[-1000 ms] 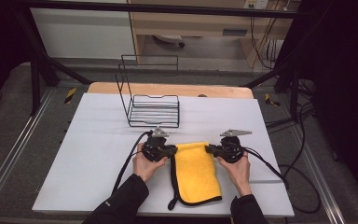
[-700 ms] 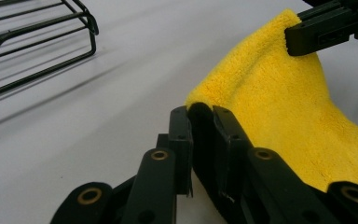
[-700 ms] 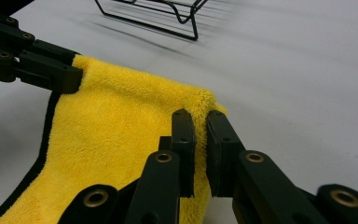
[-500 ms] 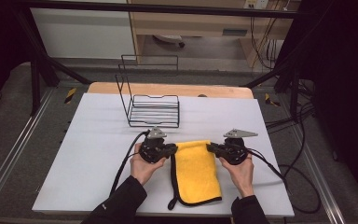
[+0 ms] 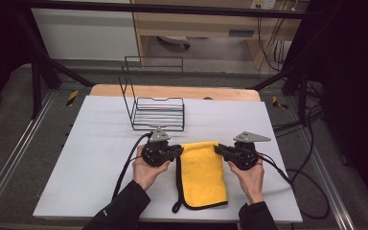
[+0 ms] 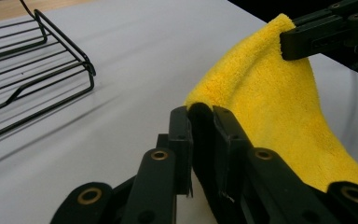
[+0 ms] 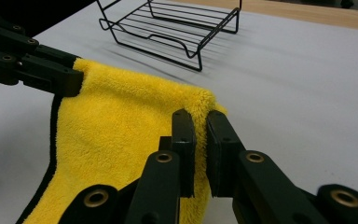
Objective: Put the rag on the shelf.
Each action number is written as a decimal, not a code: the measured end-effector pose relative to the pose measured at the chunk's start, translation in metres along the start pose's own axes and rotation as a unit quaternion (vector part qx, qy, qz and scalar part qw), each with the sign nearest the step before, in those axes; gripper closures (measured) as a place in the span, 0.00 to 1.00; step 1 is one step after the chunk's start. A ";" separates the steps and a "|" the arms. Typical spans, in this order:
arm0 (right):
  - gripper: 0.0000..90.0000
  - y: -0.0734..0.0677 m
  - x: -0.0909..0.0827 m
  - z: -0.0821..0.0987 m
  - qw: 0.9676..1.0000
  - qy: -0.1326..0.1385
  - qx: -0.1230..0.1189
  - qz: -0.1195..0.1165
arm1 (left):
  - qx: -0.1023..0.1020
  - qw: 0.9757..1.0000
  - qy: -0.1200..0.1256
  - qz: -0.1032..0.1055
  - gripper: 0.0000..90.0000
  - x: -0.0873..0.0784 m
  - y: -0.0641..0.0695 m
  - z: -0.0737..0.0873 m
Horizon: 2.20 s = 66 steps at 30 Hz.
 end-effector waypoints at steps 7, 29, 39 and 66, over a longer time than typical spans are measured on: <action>0.93 -0.007 -0.008 -0.010 1.000 0.016 -0.011 0.000 | -0.001 1.000 0.018 0.000 0.87 -0.007 -0.001 -0.008; 0.93 -0.028 -0.030 -0.040 0.996 0.076 -0.050 0.010 | 0.010 0.997 0.077 -0.007 0.88 -0.036 0.003 -0.038; 0.93 -0.036 -0.037 -0.052 0.992 0.102 -0.066 0.013 | 0.007 0.994 0.104 -0.010 0.88 -0.048 0.000 -0.049; 0.93 -0.067 -0.027 -0.100 0.981 0.160 -0.109 0.020 | -0.008 0.984 0.174 -0.043 0.88 -0.091 -0.031 -0.080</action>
Point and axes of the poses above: each handheld gripper's, and its own axes: x roughly forward along the jaws, z roughly out of its underside, y roughly to its right, the point moved 9 cm from there along x, roughly forward along the jaws, and after that the axes turned 13 degrees about -z, right-handed, at the moved point
